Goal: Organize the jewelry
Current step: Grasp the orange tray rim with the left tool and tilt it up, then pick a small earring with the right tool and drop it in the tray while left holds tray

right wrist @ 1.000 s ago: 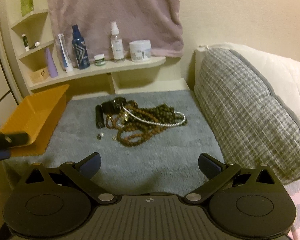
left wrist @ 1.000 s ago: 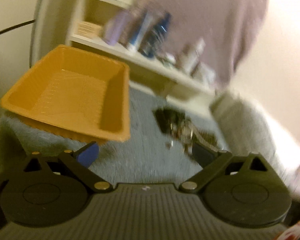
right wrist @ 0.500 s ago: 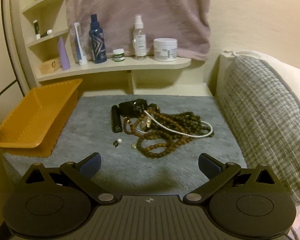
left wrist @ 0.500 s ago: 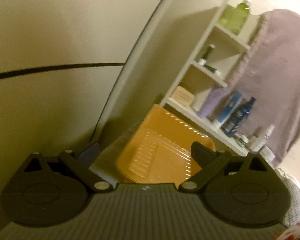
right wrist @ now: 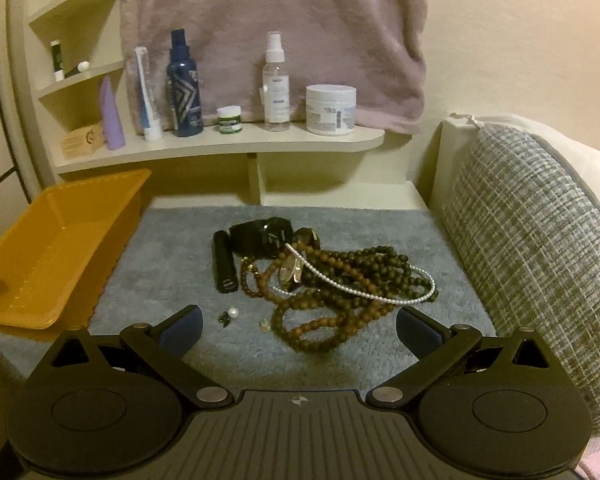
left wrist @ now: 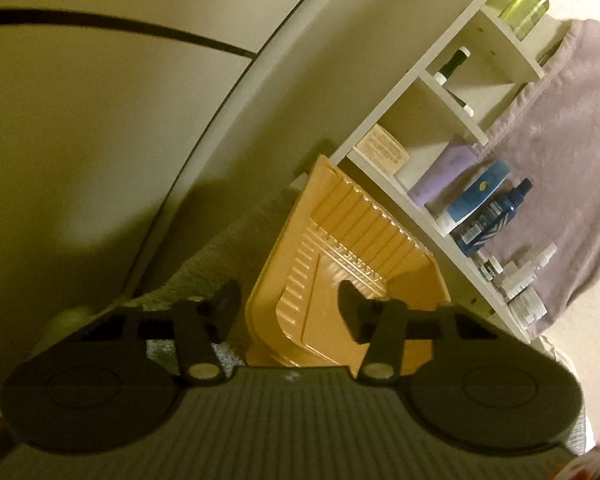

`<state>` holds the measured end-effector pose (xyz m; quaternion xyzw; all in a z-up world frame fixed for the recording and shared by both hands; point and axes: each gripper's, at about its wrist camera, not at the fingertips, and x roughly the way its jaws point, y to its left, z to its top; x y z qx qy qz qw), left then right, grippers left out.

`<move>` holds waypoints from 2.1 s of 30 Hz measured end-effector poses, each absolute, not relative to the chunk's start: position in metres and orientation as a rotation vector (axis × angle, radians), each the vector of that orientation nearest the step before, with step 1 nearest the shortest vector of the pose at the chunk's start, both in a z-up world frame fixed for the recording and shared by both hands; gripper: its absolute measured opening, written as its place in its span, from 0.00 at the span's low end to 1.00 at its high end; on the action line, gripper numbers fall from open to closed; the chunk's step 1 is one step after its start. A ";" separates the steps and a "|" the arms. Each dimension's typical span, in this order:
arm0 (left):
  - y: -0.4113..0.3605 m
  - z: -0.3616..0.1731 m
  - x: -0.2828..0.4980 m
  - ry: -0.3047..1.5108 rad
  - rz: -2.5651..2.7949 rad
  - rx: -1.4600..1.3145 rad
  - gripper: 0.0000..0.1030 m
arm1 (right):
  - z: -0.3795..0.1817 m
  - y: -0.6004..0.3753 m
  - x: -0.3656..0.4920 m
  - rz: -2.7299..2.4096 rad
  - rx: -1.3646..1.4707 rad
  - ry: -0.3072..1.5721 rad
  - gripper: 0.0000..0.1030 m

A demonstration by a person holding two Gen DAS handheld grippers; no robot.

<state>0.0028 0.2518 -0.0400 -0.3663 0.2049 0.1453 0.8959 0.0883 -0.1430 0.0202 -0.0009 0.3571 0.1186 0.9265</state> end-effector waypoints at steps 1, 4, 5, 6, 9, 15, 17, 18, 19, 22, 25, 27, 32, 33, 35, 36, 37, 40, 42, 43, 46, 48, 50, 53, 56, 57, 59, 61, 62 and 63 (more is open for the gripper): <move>0.252 -0.041 0.003 0.425 0.301 -0.764 0.37 | 0.019 -0.143 0.090 0.240 -0.003 0.737 1.00; 0.254 -0.044 0.003 0.420 0.301 -0.779 0.32 | 0.014 -0.142 0.093 0.235 -0.007 0.748 1.00; 0.254 -0.044 0.003 0.418 0.302 -0.782 0.28 | 0.013 -0.142 0.094 0.234 -0.009 0.749 1.00; 0.253 -0.044 0.002 0.416 0.303 -0.785 0.25 | 0.012 -0.142 0.094 0.233 -0.010 0.748 1.00; 0.253 -0.045 0.004 0.429 0.303 -0.788 0.17 | 0.010 -0.141 0.096 0.232 -0.010 0.754 1.00; 0.250 -0.034 0.004 0.446 0.323 -0.727 0.07 | 0.008 -0.144 0.101 0.226 0.010 0.754 1.00; 0.244 -0.024 0.006 0.456 0.324 -0.654 0.07 | 0.005 -0.147 0.102 0.226 0.012 0.756 1.00; 0.241 -0.019 0.007 0.462 0.326 -0.615 0.07 | 0.005 -0.148 0.102 0.227 0.014 0.753 1.00; 0.237 -0.014 0.008 0.470 0.327 -0.573 0.07 | 0.003 -0.149 0.102 0.232 0.015 0.753 1.00; 0.223 0.002 0.012 0.489 0.332 -0.444 0.06 | -0.002 -0.151 0.101 0.248 0.024 0.750 1.00; 0.208 0.016 0.014 0.494 0.324 -0.321 0.07 | -0.005 -0.148 0.099 0.298 0.044 0.730 0.98; 0.197 0.025 0.015 0.497 0.322 -0.227 0.07 | -0.008 -0.140 0.099 0.358 0.027 0.716 0.82; 0.174 0.039 0.020 0.496 0.313 -0.054 0.07 | -0.019 -0.117 0.106 0.447 -0.015 0.696 0.58; 0.171 0.040 0.021 0.495 0.309 -0.034 0.07 | -0.022 -0.112 0.108 0.457 -0.030 0.687 0.56; 0.166 0.044 0.024 0.494 0.305 0.004 0.07 | -0.028 -0.102 0.112 0.481 -0.060 0.680 0.49; 0.164 0.045 0.025 0.495 0.303 0.024 0.07 | -0.031 -0.098 0.114 0.486 -0.076 0.679 0.47; 0.162 0.047 0.027 0.496 0.302 0.037 0.07 | -0.035 -0.094 0.116 0.490 -0.096 0.682 0.42; 0.159 0.049 0.030 0.501 0.302 0.058 0.07 | -0.046 -0.085 0.123 0.489 -0.138 0.700 0.33; 0.157 0.049 0.031 0.500 0.307 0.069 0.07 | -0.052 -0.084 0.125 0.481 -0.152 0.708 0.30; 0.156 0.049 0.031 0.503 0.307 0.071 0.07 | -0.053 -0.085 0.126 0.478 -0.153 0.710 0.27; 0.153 0.049 0.035 0.510 0.309 0.097 0.05 | -0.054 -0.087 0.124 0.482 -0.148 0.707 0.22; 0.153 0.049 0.036 0.514 0.311 0.098 0.05 | -0.054 -0.087 0.124 0.484 -0.151 0.702 0.16; 0.154 0.050 0.037 0.515 0.314 0.092 0.05 | -0.053 -0.087 0.123 0.481 -0.146 0.701 0.16; 0.154 0.049 0.037 0.516 0.315 0.095 0.05 | -0.049 -0.087 0.122 0.474 -0.144 0.686 0.15; 0.154 0.049 0.036 0.518 0.316 0.091 0.04 | -0.035 -0.086 0.119 0.499 -0.124 0.659 0.15; 0.154 0.049 0.036 0.517 0.316 0.094 0.04 | -0.029 -0.084 0.117 0.520 -0.107 0.650 0.15; 0.153 0.049 0.035 0.515 0.315 0.097 0.04 | -0.015 -0.077 0.114 0.581 -0.069 0.630 0.15; 0.154 0.049 0.036 0.514 0.315 0.094 0.04 | -0.003 -0.062 0.109 0.652 -0.062 0.612 0.15; 0.155 0.049 0.036 0.514 0.315 0.091 0.04 | 0.001 -0.055 0.107 0.683 -0.065 0.605 0.15; 0.155 0.049 0.036 0.514 0.315 0.090 0.04 | 0.003 -0.047 0.105 0.712 -0.068 0.601 0.15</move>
